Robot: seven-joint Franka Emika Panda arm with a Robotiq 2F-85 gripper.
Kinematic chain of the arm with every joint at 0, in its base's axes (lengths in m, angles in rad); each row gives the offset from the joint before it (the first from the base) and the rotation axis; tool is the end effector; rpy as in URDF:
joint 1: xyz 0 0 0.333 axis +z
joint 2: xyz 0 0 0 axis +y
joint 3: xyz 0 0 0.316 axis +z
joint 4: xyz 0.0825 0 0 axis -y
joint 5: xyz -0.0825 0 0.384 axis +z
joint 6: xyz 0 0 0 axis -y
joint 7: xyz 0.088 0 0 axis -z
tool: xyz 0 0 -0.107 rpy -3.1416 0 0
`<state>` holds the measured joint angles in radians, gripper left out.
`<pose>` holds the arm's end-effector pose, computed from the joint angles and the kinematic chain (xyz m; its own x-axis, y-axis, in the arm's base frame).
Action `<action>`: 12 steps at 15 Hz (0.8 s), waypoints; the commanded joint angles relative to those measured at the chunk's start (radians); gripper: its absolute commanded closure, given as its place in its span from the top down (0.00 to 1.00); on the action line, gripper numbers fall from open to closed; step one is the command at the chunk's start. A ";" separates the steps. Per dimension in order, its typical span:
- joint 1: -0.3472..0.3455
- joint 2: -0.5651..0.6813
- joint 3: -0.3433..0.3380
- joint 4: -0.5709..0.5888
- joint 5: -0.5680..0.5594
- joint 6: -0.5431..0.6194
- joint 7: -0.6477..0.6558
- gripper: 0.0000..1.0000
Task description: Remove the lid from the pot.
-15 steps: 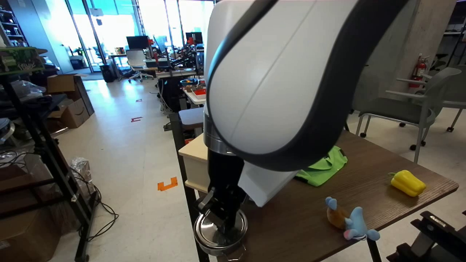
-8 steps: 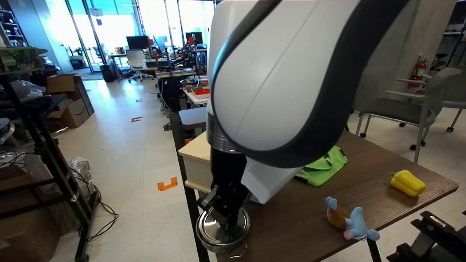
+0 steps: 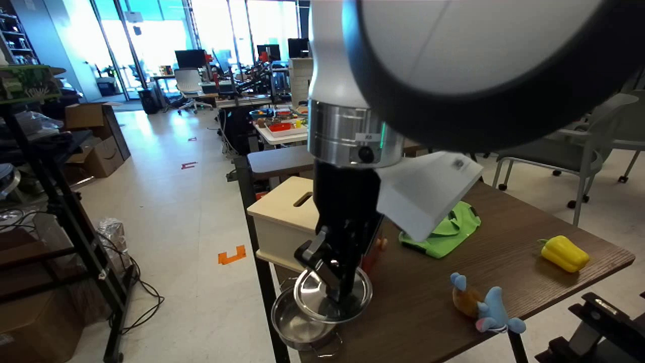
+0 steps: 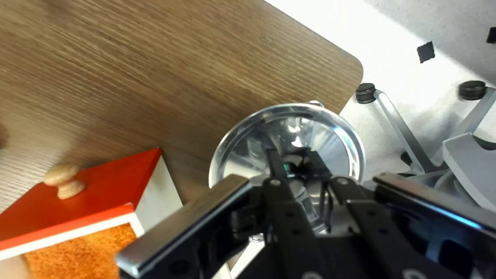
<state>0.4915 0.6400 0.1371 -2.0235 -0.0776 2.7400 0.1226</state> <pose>0.4851 0.3562 0.1378 0.8531 0.5157 0.0790 0.5203 -0.8522 -0.0556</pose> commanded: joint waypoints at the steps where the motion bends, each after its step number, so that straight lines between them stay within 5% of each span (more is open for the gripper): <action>1: -0.018 -0.175 -0.023 -0.183 -0.045 -0.009 0.017 0.05; 7: -0.145 -0.324 -0.076 -0.343 -0.042 -0.014 0.002 0.05; 12: -0.293 -0.303 -0.100 -0.327 -0.013 -0.005 -0.033 0.05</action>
<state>0.2671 0.3353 0.0405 -2.3555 -0.1029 2.7401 0.1173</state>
